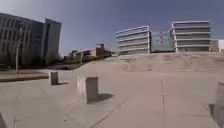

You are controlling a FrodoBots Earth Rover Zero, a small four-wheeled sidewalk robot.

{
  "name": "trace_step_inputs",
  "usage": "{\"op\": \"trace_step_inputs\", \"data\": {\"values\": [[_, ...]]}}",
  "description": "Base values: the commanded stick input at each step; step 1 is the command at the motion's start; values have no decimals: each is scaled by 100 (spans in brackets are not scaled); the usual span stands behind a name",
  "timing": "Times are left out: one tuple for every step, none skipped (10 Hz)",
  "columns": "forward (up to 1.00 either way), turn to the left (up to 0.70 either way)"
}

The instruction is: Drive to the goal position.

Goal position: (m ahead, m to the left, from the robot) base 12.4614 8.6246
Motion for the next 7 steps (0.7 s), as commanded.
{"op": "trace_step_inputs", "data": {"values": [[70, -14], [70, -30], [70, -14], [70, 0], [70, 0], [70, 0], [70, 0]]}}
